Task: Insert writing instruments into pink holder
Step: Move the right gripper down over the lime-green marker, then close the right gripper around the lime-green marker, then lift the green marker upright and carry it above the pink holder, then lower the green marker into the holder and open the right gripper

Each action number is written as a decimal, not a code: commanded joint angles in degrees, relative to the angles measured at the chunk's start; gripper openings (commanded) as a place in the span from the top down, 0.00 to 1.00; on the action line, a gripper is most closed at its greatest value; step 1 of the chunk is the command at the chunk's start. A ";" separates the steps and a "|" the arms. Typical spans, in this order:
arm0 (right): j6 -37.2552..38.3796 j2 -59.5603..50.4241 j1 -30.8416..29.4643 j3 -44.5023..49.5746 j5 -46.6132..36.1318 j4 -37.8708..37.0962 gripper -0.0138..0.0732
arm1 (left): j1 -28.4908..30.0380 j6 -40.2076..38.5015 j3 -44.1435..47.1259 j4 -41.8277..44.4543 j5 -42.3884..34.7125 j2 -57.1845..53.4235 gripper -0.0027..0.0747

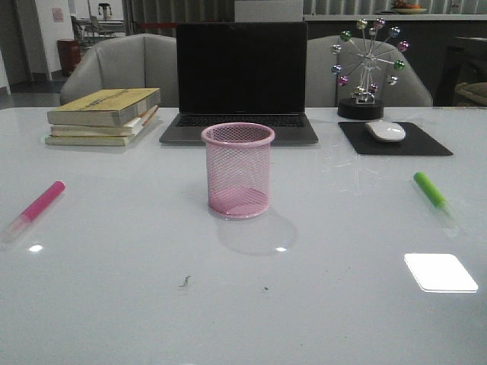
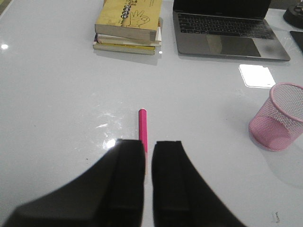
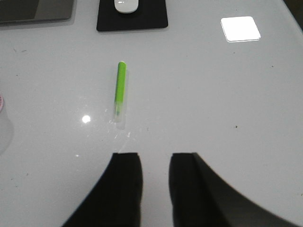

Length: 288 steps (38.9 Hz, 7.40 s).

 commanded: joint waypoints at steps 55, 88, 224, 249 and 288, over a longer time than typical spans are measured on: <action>-13.27 17.47 0.18 -8.34 -0.69 9.41 0.39 | -0.25 -0.18 -1.87 -0.97 -3.99 0.10 0.36; -14.43 54.12 0.60 -34.55 1.89 13.65 0.38 | -0.25 -0.18 -1.87 -0.97 -3.99 0.10 0.41; -28.01 58.72 20.79 -54.13 -20.83 18.46 0.81 | -0.25 -0.18 -1.87 -1.55 -3.99 0.10 0.85; -27.68 57.35 33.58 -35.82 -53.97 22.84 0.81 | -0.25 -0.18 -1.87 -4.59 -3.76 0.10 0.85; -24.58 71.93 36.57 -31.85 -71.12 22.84 0.80 | -0.25 -0.18 -1.87 -4.59 -3.76 0.10 0.85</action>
